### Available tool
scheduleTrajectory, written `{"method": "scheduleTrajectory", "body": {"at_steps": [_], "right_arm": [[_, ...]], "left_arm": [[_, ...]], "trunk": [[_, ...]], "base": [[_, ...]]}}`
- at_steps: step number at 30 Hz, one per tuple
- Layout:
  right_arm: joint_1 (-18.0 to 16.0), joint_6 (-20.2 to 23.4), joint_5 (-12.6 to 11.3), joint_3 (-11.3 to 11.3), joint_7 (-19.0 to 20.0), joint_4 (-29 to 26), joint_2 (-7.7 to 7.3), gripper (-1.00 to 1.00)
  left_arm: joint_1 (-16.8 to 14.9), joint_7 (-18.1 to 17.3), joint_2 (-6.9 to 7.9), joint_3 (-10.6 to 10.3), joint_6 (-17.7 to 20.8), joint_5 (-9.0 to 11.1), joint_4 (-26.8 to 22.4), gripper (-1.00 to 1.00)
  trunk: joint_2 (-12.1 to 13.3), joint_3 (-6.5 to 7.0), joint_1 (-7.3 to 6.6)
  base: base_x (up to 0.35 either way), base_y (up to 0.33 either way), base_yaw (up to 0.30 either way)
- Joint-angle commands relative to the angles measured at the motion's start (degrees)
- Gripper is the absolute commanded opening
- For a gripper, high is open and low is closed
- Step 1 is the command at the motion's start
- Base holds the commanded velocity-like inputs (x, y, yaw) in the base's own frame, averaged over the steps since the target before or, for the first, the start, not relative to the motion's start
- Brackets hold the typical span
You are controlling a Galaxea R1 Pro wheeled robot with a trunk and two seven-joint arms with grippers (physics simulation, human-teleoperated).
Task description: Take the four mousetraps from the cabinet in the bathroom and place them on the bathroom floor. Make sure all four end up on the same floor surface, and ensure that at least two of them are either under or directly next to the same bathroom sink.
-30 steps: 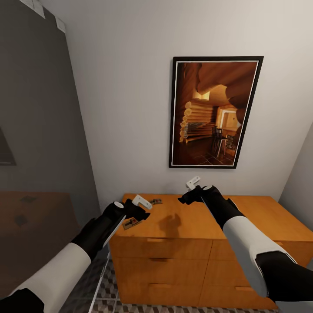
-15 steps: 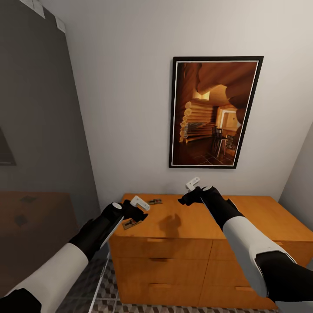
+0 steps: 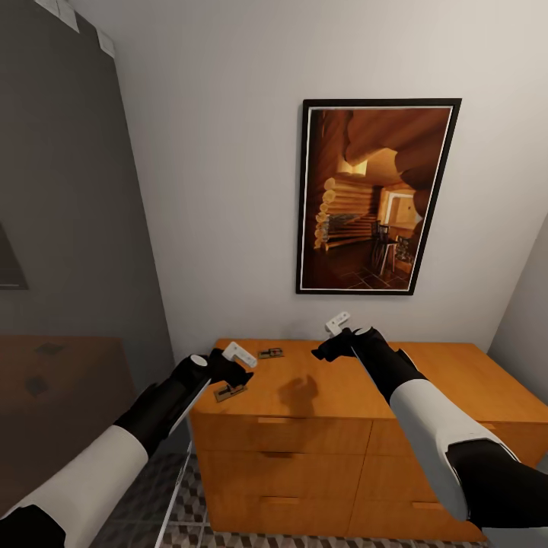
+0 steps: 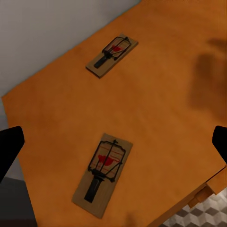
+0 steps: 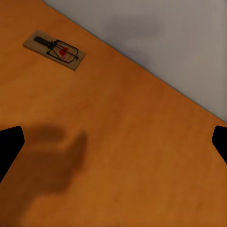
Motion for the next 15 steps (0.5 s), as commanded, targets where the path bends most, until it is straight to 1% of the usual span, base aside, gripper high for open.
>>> {"method": "scheduleTrajectory", "body": {"at_steps": [1,10,15], "right_arm": [[0.0,0.2,0.6,0.0,0.3,-0.1,0.0,1.0],[0.0,0.2,0.6,0.0,0.3,0.2,0.0,1.0],[0.0,0.2,0.6,0.0,0.3,0.6,0.0,1.0]], "left_arm": [[0.0,-0.2,0.07,-0.1,0.2,-0.2,-0.1,1.0],[0.0,-0.2,-0.3,-0.2,0.0,-0.2,-0.1,1.0],[0.0,-0.2,-0.38,-0.1,0.1,-0.2,-0.1,1.0]], "trunk": [[0.0,-0.03,0.02],[0.0,-0.03,0.02],[0.0,-0.03,0.02]], "base": [[0.0,0.0,0.0],[0.01,0.0,0.0],[0.169,0.0,0.0]]}}
